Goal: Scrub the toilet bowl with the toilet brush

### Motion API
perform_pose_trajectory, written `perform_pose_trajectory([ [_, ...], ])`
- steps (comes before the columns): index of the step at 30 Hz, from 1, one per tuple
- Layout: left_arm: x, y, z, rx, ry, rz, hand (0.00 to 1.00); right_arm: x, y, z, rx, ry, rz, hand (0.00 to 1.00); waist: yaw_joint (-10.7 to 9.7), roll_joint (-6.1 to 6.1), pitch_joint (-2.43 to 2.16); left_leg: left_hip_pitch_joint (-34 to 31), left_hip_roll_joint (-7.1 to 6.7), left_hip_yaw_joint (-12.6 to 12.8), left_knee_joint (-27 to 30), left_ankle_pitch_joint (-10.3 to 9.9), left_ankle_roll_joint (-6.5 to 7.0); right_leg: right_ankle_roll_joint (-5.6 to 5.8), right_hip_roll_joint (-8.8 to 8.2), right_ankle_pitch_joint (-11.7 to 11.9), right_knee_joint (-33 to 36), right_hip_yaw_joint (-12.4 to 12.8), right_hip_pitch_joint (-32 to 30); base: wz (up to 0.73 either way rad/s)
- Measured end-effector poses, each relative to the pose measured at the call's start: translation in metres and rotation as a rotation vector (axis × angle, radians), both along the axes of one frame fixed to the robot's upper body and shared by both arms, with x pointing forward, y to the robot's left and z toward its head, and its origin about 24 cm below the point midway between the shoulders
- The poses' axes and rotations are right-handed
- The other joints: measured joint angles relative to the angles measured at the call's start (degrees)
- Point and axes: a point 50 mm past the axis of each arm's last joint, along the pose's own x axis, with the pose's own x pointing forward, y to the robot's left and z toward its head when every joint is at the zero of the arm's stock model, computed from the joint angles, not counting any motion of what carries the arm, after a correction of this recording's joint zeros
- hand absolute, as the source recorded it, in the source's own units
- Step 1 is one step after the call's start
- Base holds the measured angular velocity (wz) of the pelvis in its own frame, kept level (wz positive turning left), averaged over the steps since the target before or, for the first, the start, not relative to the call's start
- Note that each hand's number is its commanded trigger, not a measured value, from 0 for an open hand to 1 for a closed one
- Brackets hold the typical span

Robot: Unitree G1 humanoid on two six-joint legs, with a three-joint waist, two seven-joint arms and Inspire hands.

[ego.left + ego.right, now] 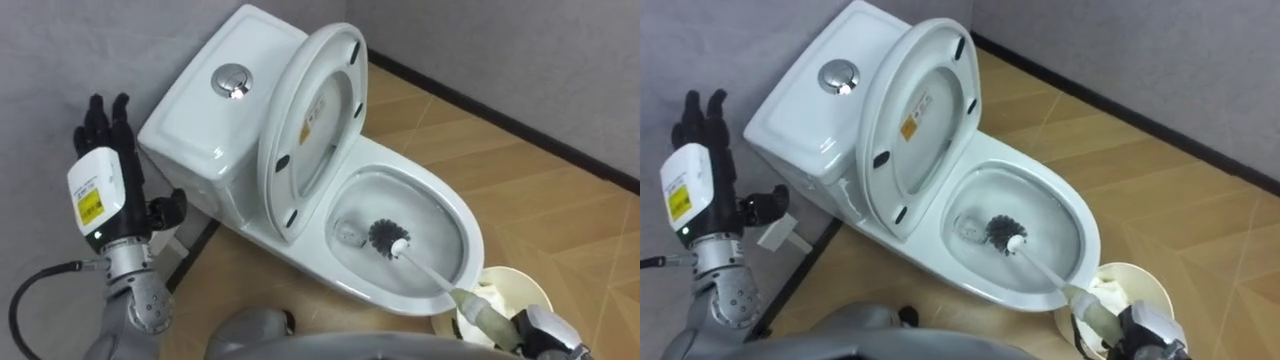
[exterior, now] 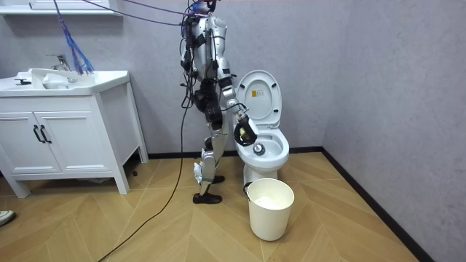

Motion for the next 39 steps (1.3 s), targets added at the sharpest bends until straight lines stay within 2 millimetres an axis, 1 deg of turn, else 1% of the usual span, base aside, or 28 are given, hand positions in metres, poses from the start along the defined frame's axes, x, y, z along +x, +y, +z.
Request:
perform_pose_trajectory([
  [3, -0.001, -0.001, -0.004, -0.003, 0.042, -0.025, 0.0, -0.001, 0.001, 0.0, 0.011, 0.009, 0.001, 1.0, -0.2, -0.35, 0.1, -0.15, 0.0, 0.04, -0.2, 0.0, 0.0, 0.0, -0.02, 0.0, 0.02, 0.05, -0.02, -0.01],
  [6, -0.002, -0.003, -0.008, -0.013, 0.079, -0.049, 0.0, 0.002, 0.001, 0.0, 0.015, 0.001, 0.002, 1.0, -0.19, -0.85, 0.36, -0.43, -0.03, 0.03, 0.03, 0.0, 0.01, 0.0, -0.04, 0.0, 0.01, 0.04, -0.04, 0.0],
  [8, -0.003, -0.005, -0.012, -0.012, 0.108, -0.071, 0.0, 0.006, 0.001, 0.001, 0.016, -0.017, 0.004, 1.0, -0.18, -0.91, 0.39, -0.7, -0.03, 0.05, 0.23, -0.02, 0.03, 0.0, -0.06, 0.0, 0.04, 0.06, -0.16, 0.0],
  [11, -0.005, -0.008, -0.019, -0.016, 0.161, -0.107, 0.0, 0.018, 0.001, 0.003, 0.013, -0.048, 0.021, 1.0, -0.53, -0.87, 0.41, -1.49, 0.01, 0.14, 1.1, -0.12, 0.13, 0.0, 0.0, 0.0, 0.09, -0.16, -0.42, 0.04],
  [14, -0.006, -0.006, -0.024, -0.005, 0.202, -0.13, 0.0, 0.036, -0.002, 0.008, 0.009, -0.093, 0.035, 1.0, -1.23, -0.62, 0.29, -2.26, 0.08, -0.02, 1.07, -0.07, 0.19, -0.03, -0.08, 0.04, 0.58, -0.86, -1.15, 0.03],
  [15, -0.007, -0.004, -0.027, -0.003, 0.221, -0.13, 0.0, 0.044, -0.005, 0.01, 0.004, -0.115, 0.036, 1.0, -1.3, -0.39, 0.41, -2.2, 0.09, 0.01, 1.01, 0.04, 0.28, -0.02, -0.14, 0.05, 0.81, -0.81, -1.23, 0.0],
  [16, -0.008, -0.002, -0.031, -0.004, 0.244, -0.132, 0.0, 0.049, -0.007, 0.013, 0.003, -0.133, 0.038, 1.0, -1.31, -0.24, 0.35, -2.15, 0.06, 0.05, 1.0, 0.06, 0.33, 0.04, -0.17, 0.09, 0.81, -0.74, -1.25, 0.0],
  [18, -0.008, -0.002, -0.031, -0.003, 0.249, -0.141, 0.0, 0.055, -0.01, 0.015, -0.005, -0.149, 0.046, 1.0, -1.24, -0.11, 0.33, -2.26, 0.05, 0.04, 0.98, 0.14, 0.39, 0.07, -0.21, 0.13, 0.88, -0.74, -1.64, 0.0],
  [19, -0.007, -0.001, -0.033, -0.003, 0.256, -0.143, 0.0, 0.059, -0.012, 0.017, -0.008, -0.159, 0.05, 1.0, -0.99, -0.14, 0.25, -2.41, 0.02, 0.07, 0.63, 0.41, 0.39, 0.07, -0.32, 0.13, 1.12, -0.72, -2.25, 0.0],
  [25, 0.0, -0.001, -0.034, 0.009, 0.251, -0.162, 0.0, 0.075, -0.012, 0.022, -0.023, -0.212, 0.062, 1.0, 0.11, -0.2, 0.21, -4.46, 0.02, 0.42, -0.54, 1.93, 0.34, -0.15, -0.62, 0.26, 1.98, -0.81, -4.95, 0.0],
  [27, 0.002, -0.002, -0.034, 0.022, 0.248, -0.17, 0.0, 0.079, -0.011, 0.023, -0.025, -0.224, 0.068, 1.0, 0.19, -0.08, 0.28, -4.62, 0.04, 0.65, -0.74, 2.1, 0.36, -0.22, -0.63, 0.32, 1.94, -0.6, -5.2, 0.0],
  [29, 0.003, -0.001, -0.036, 0.029, 0.251, -0.171, 0.0, 0.084, -0.011, 0.025, -0.033, -0.247, 0.076, 1.0, 0.3, 0.26, 0.52, -5.03, 0.07, 0.57, -0.68, 2.12, 0.34, -0.29, -0.54, 0.38, 1.95, -0.42, -5.54, 0.0],
  [32, 0.01, -0.002, -0.036, 0.045, 0.224, -0.178, 0.0, 0.093, -0.01, 0.028, -0.054, -0.292, 0.091, 1.0, 0.35, 1.09, 0.88, -6.79, 0.24, 0.0, -0.21, 2.48, 0.19, -0.56, -0.3, 0.73, 2.03, -0.56, -7.12, 0.03],
  [34, 0.015, -0.002, -0.036, 0.058, 0.201, -0.172, 0.0, 0.098, -0.005, 0.028, -0.052, -0.305, 0.133, 1.0, 0.8, 1.43, 0.9, -8.09, 0.64, 0.13, -0.11, 2.72, -0.01, -0.87, 0.0, 1.09, 2.01, -0.62, -8.42, -0.05],
  [37, 0.022, -0.001, -0.034, 0.071, 0.169, -0.163, 0.0, 0.1, 0.0, 0.027, -0.045, -0.297, 0.171, 1.0, 0.96, 1.5, 0.91, -9.45, 0.81, 0.01, -0.12, 3.13, -0.28, -1.14, 0.22, 1.25, 2.1, -0.81, -9.76, 0.03],
  [39, 0.026, -0.001, -0.032, 0.097, 0.152, -0.163, 0.0, 0.099, 0.002, 0.026, -0.045, -0.284, 0.194, 1.0, 1.56, 1.56, 0.92, -10.41, 1.05, 0.06, -0.09, 3.32, -0.47, -1.41, 0.26, 1.42, 2.13, -0.7, -10.82, 0.0],
])
